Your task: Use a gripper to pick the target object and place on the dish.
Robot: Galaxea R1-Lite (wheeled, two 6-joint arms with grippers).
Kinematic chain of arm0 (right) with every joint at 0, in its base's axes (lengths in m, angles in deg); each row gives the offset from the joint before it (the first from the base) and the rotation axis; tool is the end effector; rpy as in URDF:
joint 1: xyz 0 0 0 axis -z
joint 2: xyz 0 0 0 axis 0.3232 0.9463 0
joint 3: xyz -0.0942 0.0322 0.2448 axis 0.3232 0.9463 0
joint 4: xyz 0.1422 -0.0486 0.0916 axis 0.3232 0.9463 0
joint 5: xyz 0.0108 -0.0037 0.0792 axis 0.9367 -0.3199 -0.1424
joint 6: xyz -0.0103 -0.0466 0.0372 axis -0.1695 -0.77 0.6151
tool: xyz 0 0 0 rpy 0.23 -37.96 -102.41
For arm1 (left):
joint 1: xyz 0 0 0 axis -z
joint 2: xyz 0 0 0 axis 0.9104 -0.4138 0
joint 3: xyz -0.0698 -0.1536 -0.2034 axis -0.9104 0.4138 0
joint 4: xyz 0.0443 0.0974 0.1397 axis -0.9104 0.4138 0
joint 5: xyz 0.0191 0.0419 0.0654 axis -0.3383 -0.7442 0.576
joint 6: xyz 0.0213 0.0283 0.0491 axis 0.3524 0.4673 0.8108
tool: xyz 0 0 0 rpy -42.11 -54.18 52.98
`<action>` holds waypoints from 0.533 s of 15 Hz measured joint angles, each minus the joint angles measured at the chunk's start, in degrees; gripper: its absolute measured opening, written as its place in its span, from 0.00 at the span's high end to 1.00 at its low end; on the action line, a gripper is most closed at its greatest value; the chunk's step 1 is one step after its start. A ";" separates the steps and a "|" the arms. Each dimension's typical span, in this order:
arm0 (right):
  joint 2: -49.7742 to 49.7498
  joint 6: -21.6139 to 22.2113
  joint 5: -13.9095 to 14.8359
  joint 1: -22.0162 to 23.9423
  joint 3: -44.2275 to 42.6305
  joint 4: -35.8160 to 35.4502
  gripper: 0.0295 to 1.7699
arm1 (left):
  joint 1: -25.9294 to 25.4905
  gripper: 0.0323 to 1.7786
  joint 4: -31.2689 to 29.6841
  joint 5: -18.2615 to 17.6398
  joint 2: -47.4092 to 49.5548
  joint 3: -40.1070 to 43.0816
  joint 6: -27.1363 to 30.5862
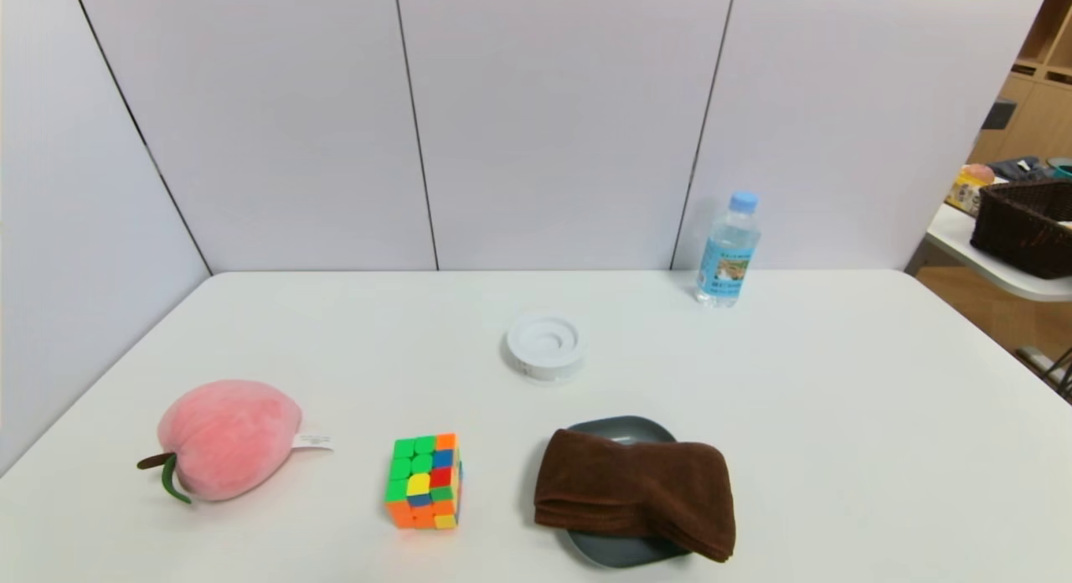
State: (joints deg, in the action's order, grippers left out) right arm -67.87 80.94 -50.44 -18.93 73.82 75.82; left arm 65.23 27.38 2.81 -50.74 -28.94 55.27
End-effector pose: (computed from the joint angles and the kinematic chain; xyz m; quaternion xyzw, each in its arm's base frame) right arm 0.0352 -0.0012 0.0757 0.0138 -0.0005 -0.0093 0.9999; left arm 0.0267 -0.0047 0.1057 0.0274 -0.0502 -0.0352 0.9977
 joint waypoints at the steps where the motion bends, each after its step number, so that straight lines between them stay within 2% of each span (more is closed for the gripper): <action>1: 0.00 0.00 0.01 0.00 0.00 -0.02 0.03 | 0.00 0.05 -0.04 0.33 0.21 1.29 0.11; 4: 0.00 -0.01 0.00 0.00 0.00 0.00 0.03 | 0.00 0.05 -0.33 3.33 0.41 4.33 0.11; 8: 0.00 0.00 -0.02 0.00 0.00 -0.02 0.03 | 0.00 0.05 -0.20 4.46 0.44 5.68 -1.82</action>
State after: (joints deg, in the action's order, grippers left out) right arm -67.87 80.94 -50.46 -18.93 73.82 75.79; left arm 65.23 27.19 7.27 -50.30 -23.26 53.46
